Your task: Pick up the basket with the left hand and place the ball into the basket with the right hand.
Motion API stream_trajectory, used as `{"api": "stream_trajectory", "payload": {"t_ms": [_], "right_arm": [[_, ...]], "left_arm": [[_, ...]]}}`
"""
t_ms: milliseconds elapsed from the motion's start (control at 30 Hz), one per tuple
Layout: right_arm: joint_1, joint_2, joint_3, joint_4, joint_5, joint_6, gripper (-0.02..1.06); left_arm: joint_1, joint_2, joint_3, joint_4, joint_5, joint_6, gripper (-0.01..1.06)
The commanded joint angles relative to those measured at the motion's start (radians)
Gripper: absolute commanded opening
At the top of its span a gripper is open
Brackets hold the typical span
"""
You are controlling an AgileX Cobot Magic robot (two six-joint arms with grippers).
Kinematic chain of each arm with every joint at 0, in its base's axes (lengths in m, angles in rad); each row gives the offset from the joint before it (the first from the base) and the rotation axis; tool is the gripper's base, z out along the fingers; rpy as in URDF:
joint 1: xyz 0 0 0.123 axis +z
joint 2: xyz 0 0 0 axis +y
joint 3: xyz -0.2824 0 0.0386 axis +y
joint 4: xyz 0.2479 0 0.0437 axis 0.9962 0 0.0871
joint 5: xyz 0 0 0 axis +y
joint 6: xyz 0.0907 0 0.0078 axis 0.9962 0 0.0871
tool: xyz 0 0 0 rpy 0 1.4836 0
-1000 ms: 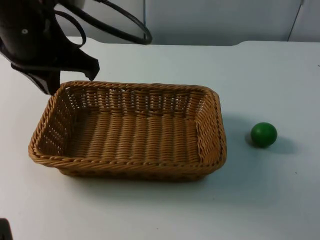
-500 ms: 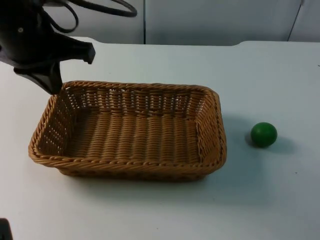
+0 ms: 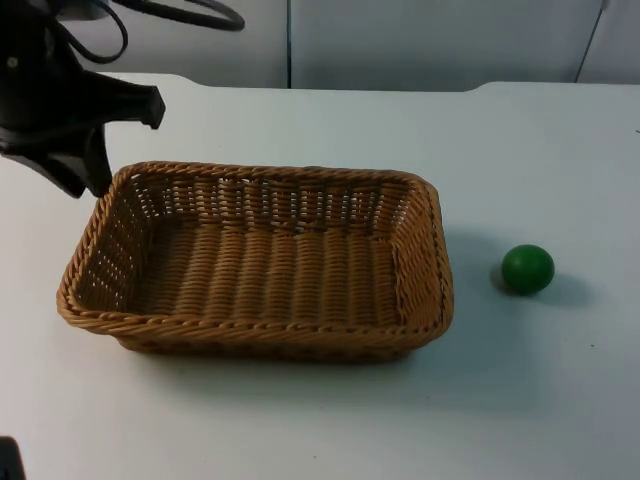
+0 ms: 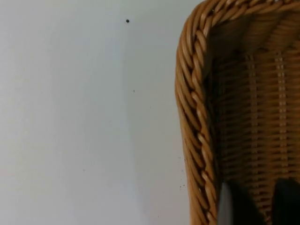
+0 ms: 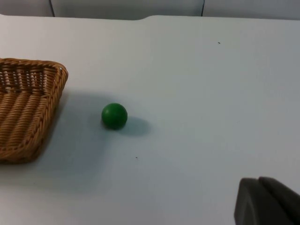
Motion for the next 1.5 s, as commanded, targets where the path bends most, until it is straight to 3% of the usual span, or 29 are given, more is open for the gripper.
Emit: {"api": "stream_trajectory", "payload": {"t_ms": [0,67,133,700,767,800,833,867,900,933,1267,1467], "right_arm": [[0.001,-0.004,0.004,0.0,-0.005,0.001,0.0],[0.001,-0.004,0.004,0.0,-0.005,0.001,0.0],[0.001,-0.004,0.004,0.0,-0.005,0.001,0.0],[0.001,-0.004,0.004,0.0,-0.005,0.001,0.0],[0.001,-0.004,0.004,0.0,-0.005,0.001,0.0],[0.001,-0.004,0.004,0.0,-0.005,0.001,0.0],[0.001,-0.004,0.004,0.0,-0.005,0.001,0.0],[0.001,-0.004,0.004,0.0,-0.005,0.001,0.0],[0.001,-0.004,0.004,0.0,-0.005,0.001,0.0],[0.001,-0.004,0.004,0.0,-0.005,0.001,0.0],[0.001,-0.004,0.004,0.0,-0.005,0.001,0.0],[0.001,-0.004,0.004,0.0,-0.005,0.001,0.0]], "left_arm": [[0.0,0.023,-0.007,0.0,0.014,0.0,0.45],[0.0,0.044,-0.007,-0.003,0.014,0.0,0.62],[0.0,0.063,-0.007,-0.003,-0.002,0.0,0.7],[0.0,0.202,-0.007,0.045,-0.134,0.0,0.68],[0.0,0.224,-0.007,0.047,-0.152,-0.01,0.56],[0.0,0.232,-0.007,0.047,-0.162,-0.04,0.35],[0.003,0.233,-0.007,0.047,-0.168,-0.045,0.26],[0.003,0.233,-0.007,0.045,-0.178,-0.046,0.1],[0.003,0.233,-0.007,0.045,-0.178,-0.046,0.1],[0.003,0.233,-0.007,0.045,-0.183,-0.051,0.0],[0.003,0.151,-0.007,-0.002,-0.18,-0.067,0.0],[0.033,0.021,-0.007,-0.045,-0.08,-0.025,0.0]]}}
